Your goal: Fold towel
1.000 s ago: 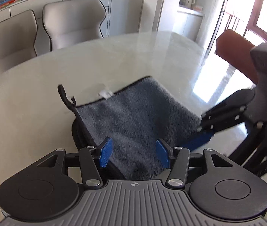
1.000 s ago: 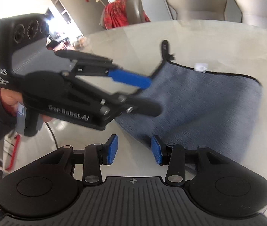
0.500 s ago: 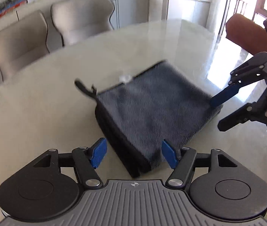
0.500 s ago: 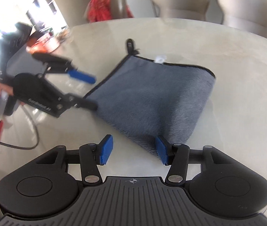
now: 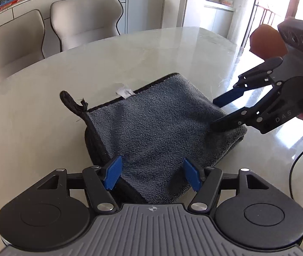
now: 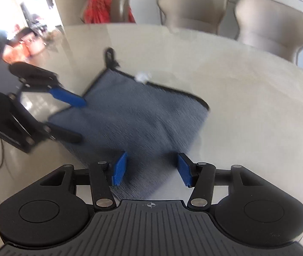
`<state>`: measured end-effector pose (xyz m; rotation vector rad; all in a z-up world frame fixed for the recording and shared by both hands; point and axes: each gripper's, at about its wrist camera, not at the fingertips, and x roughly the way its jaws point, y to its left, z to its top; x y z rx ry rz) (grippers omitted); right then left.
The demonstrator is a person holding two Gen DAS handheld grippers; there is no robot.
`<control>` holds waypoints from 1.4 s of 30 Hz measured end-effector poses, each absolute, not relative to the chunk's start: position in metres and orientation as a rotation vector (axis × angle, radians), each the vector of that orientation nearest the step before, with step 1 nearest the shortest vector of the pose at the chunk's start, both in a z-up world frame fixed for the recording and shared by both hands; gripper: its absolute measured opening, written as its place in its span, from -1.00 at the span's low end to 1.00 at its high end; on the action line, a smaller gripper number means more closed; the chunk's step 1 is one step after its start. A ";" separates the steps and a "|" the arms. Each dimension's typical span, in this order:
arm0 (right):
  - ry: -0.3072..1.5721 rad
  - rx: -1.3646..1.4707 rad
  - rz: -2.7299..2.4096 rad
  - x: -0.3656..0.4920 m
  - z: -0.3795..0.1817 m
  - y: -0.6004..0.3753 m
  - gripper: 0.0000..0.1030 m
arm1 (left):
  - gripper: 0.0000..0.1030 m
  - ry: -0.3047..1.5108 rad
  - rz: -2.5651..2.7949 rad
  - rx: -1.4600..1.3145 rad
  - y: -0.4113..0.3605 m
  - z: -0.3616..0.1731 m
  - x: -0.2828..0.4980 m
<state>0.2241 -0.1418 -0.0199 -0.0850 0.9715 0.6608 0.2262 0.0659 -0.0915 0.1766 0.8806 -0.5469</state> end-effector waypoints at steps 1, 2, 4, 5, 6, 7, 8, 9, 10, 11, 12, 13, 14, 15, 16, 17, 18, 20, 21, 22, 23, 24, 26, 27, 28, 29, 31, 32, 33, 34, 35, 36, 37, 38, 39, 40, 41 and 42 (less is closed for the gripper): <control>0.956 -0.064 0.661 0.225 -0.017 -0.145 0.05 | 0.30 0.862 -0.543 0.172 0.066 -0.089 0.229; 0.935 -0.065 0.660 0.226 -0.015 -0.145 0.05 | 0.30 0.840 -0.538 0.168 0.065 -0.087 0.232; 0.881 -0.067 0.668 0.233 -0.010 -0.143 0.05 | 0.30 0.819 -0.528 0.141 0.063 -0.085 0.240; 0.865 -0.063 0.678 0.237 -0.009 -0.140 0.05 | 0.30 0.821 -0.529 0.120 0.061 -0.087 0.245; 0.858 -0.054 0.696 0.242 -0.009 -0.137 0.05 | 0.30 0.826 -0.532 0.098 0.059 -0.089 0.252; 0.856 -0.047 0.715 0.247 -0.009 -0.134 0.05 | 0.30 0.833 -0.536 0.085 0.057 -0.091 0.256; 0.857 -0.045 0.732 0.254 -0.009 -0.127 0.05 | 0.30 0.843 -0.540 0.076 0.056 -0.094 0.260; 0.864 -0.052 0.737 0.260 -0.012 -0.122 0.06 | 0.30 0.852 -0.539 0.079 0.055 -0.097 0.262; 0.872 -0.061 0.740 0.265 -0.015 -0.117 0.06 | 0.30 0.863 -0.537 0.087 0.054 -0.099 0.263; 0.881 -0.075 0.736 0.268 -0.019 -0.115 0.05 | 0.30 0.858 -0.543 0.104 0.054 -0.101 0.262; 0.879 -0.097 0.734 0.269 -0.022 -0.117 0.03 | 0.30 0.848 -0.551 0.126 0.055 -0.103 0.261; 0.876 -0.116 0.733 0.270 -0.025 -0.118 0.00 | 0.30 0.844 -0.555 0.135 0.056 -0.104 0.261; 0.873 -0.122 0.733 0.270 -0.025 -0.119 0.00 | 0.30 0.843 -0.557 0.140 0.058 -0.104 0.260; 0.871 -0.132 0.723 0.268 -0.025 -0.120 -0.01 | 0.30 0.845 -0.557 0.141 0.059 -0.104 0.260; 0.871 -0.147 0.711 0.266 -0.025 -0.120 -0.01 | 0.29 0.849 -0.551 0.140 0.061 -0.103 0.260; 0.871 -0.156 0.699 0.263 -0.023 -0.120 -0.01 | 0.30 0.854 -0.539 0.139 0.061 -0.102 0.259; 0.878 -0.154 0.678 0.260 -0.019 -0.120 0.02 | 0.30 0.849 -0.536 0.128 0.061 -0.100 0.256; 0.881 -0.103 0.682 0.252 -0.012 -0.120 0.03 | 0.30 0.834 -0.535 0.099 0.060 -0.092 0.248; 0.878 -0.056 0.718 0.247 -0.012 -0.119 0.03 | 0.30 0.825 -0.549 0.080 0.059 -0.089 0.244; 0.876 -0.014 0.751 0.242 -0.013 -0.117 0.03 | 0.29 0.815 -0.568 0.060 0.058 -0.086 0.239; 0.881 -0.002 0.766 0.238 -0.014 -0.117 0.04 | 0.32 0.818 -0.573 0.057 0.055 -0.084 0.234; 0.897 -0.017 0.767 0.230 -0.017 -0.115 0.04 | 0.32 0.834 -0.582 0.060 0.052 -0.085 0.230; 0.908 -0.039 0.765 0.219 -0.021 -0.114 0.05 | 0.32 0.869 -0.586 0.073 0.052 -0.093 0.225; 0.901 -0.028 0.767 0.213 -0.020 -0.116 0.06 | 0.32 0.891 -0.584 0.086 0.053 -0.097 0.223; 0.898 -0.015 0.769 0.208 -0.020 -0.117 0.06 | 0.32 0.884 -0.585 0.107 0.054 -0.100 0.219; 0.911 0.000 0.777 0.205 -0.018 -0.118 0.07 | 0.32 0.883 -0.582 0.119 0.056 -0.099 0.216; 0.918 -0.021 0.793 0.197 -0.015 -0.120 0.07 | 0.32 0.893 -0.570 0.130 0.058 -0.096 0.214; 0.922 -0.037 0.800 0.193 -0.014 -0.122 0.07 | 0.32 0.902 -0.552 0.133 0.059 -0.093 0.215; 0.927 -0.043 0.803 0.191 -0.013 -0.124 0.07 | 0.32 0.905 -0.527 0.135 0.061 -0.089 0.215; 0.931 -0.039 0.803 0.190 -0.011 -0.126 0.07 | 0.32 0.901 -0.513 0.125 0.063 -0.087 0.215; 0.932 -0.029 0.797 0.190 -0.009 -0.127 0.07 | 0.32 0.895 -0.504 0.112 0.066 -0.085 0.215; 0.933 -0.019 0.790 0.190 -0.007 -0.128 0.07 | 0.32 0.878 -0.503 0.062 0.068 -0.081 0.213; 0.932 -0.009 0.783 0.190 -0.005 -0.128 0.07 | 0.33 0.871 -0.514 0.017 0.069 -0.079 0.212; 0.929 0.002 0.772 0.190 -0.005 -0.129 0.08 | 0.34 0.868 -0.528 -0.022 0.069 -0.078 0.210; 0.941 0.008 0.766 0.191 -0.006 -0.129 0.12 | 0.34 0.876 -0.539 -0.037 0.066 -0.079 0.209; 0.957 -0.002 0.762 0.190 -0.010 -0.128 0.13 | 0.34 0.887 -0.541 -0.030 0.063 -0.081 0.208; 0.954 -0.011 0.762 0.189 -0.011 -0.128 0.13 | 0.34 0.922 -0.528 0.007 0.058 -0.086 0.207; 0.951 -0.019 0.762 0.187 -0.012 -0.127 0.13 | 0.33 0.932 -0.521 0.057 0.056 -0.090 0.204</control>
